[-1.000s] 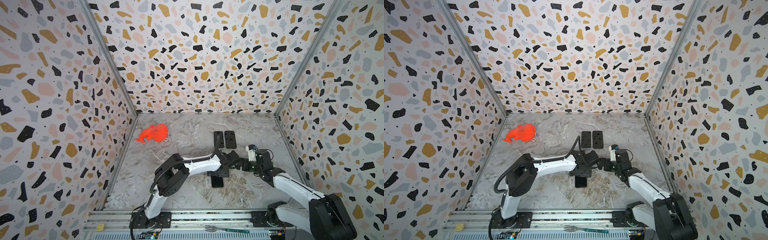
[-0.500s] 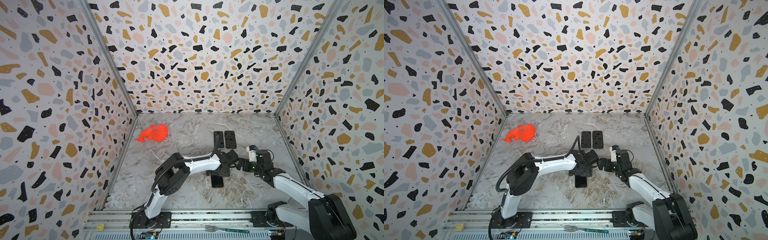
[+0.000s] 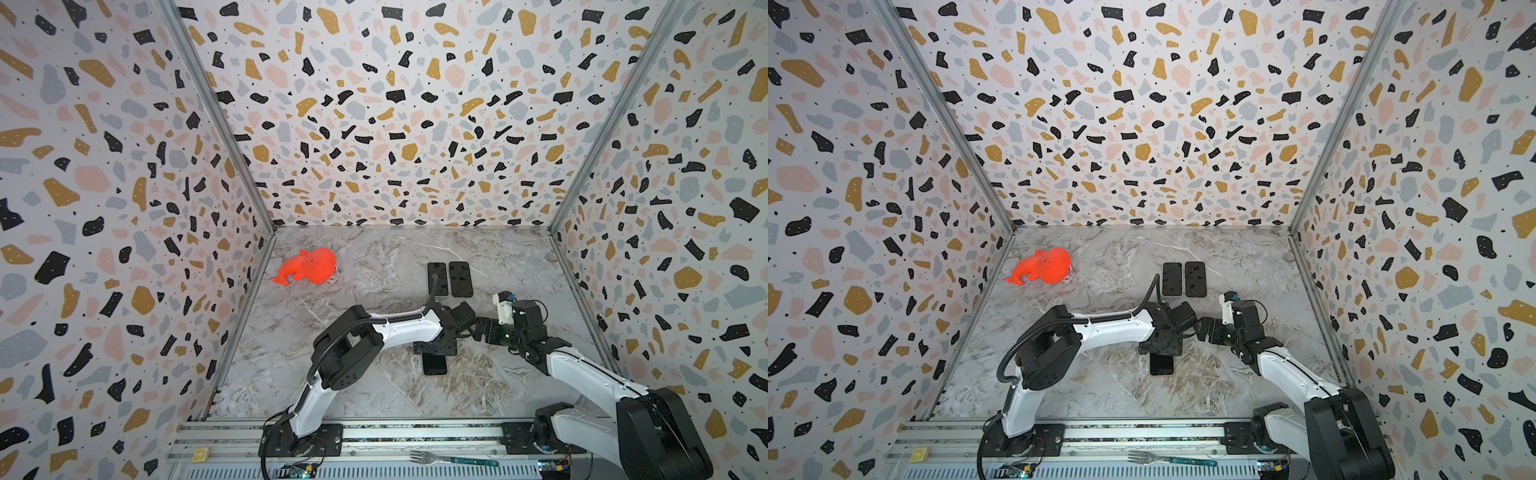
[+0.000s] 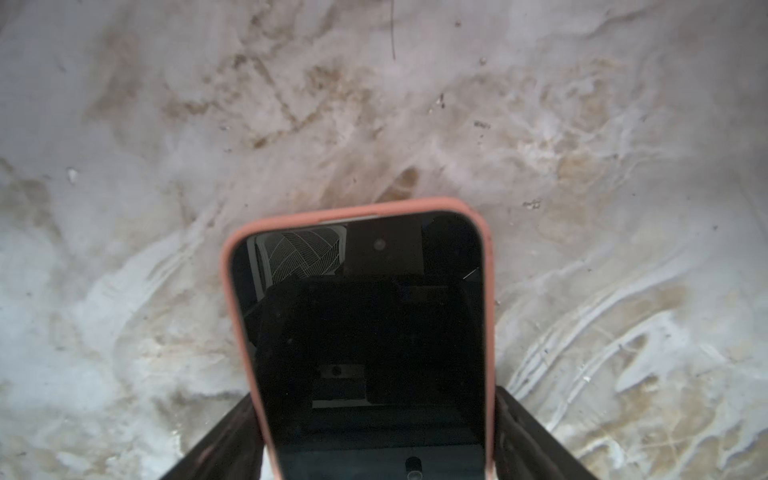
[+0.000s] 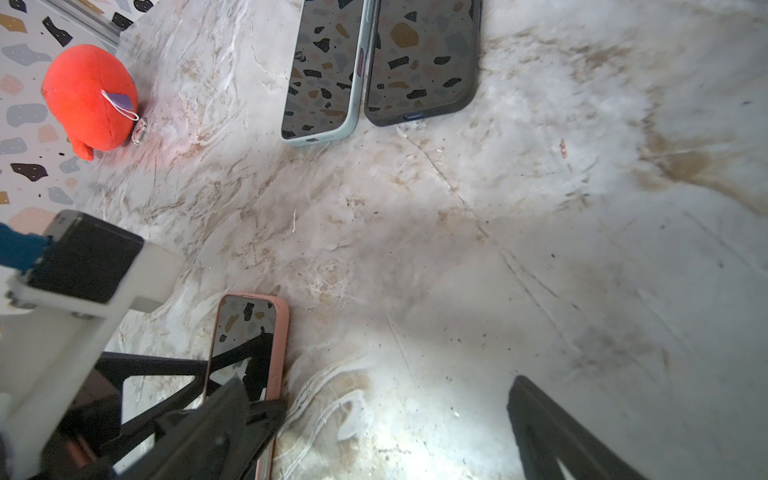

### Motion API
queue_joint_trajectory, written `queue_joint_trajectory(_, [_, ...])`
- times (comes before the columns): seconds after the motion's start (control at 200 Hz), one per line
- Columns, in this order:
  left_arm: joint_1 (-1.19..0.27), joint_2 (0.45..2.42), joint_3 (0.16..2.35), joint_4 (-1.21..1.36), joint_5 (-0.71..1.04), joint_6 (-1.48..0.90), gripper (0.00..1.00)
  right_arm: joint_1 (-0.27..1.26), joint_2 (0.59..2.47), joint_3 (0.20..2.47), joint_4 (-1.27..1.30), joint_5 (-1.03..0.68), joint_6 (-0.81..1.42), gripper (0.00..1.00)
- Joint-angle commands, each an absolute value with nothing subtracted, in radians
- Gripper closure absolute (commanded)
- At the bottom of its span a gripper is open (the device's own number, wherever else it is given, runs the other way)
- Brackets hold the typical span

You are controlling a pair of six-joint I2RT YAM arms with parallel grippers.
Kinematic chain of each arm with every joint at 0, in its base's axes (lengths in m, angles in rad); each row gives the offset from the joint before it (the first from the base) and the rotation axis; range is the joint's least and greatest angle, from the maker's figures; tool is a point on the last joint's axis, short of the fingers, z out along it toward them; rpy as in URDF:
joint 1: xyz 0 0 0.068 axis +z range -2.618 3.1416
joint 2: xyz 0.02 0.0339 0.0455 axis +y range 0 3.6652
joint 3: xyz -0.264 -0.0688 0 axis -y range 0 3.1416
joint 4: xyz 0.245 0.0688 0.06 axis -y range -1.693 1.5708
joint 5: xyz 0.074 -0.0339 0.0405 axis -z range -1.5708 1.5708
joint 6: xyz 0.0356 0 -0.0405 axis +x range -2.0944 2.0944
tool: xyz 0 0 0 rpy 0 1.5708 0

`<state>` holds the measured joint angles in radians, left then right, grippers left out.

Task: Put the phone into the phone case
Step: 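Carry the pink-cased phone farther from the robot with the left gripper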

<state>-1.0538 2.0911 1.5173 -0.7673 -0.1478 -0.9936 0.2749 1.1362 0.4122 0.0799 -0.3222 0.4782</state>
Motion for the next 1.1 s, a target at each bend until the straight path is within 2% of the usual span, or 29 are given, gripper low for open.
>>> queue_joint_trajectory(0.0, [-1.049,2.099,1.497,-0.783,-0.143,-1.007,0.22,0.270,1.129,0.406,0.086,-0.328,0.483,0.01])
queue_joint_trajectory(0.691, [-1.006,2.074,1.559,-0.852,-0.231,-0.959,0.27,0.270,1.153,0.405,0.107,-0.323,0.483,0.01])
queue_joint_trajectory(0.926, [-0.918,2.063,1.579,-0.877,-0.270,-0.852,0.27,0.270,1.193,0.406,0.130,-0.325,0.486,0.01])
queue_joint_trajectory(1.096, [-0.834,2.110,1.678,-0.928,-0.294,-0.740,0.27,0.270,1.218,0.411,0.142,-0.325,0.486,0.01])
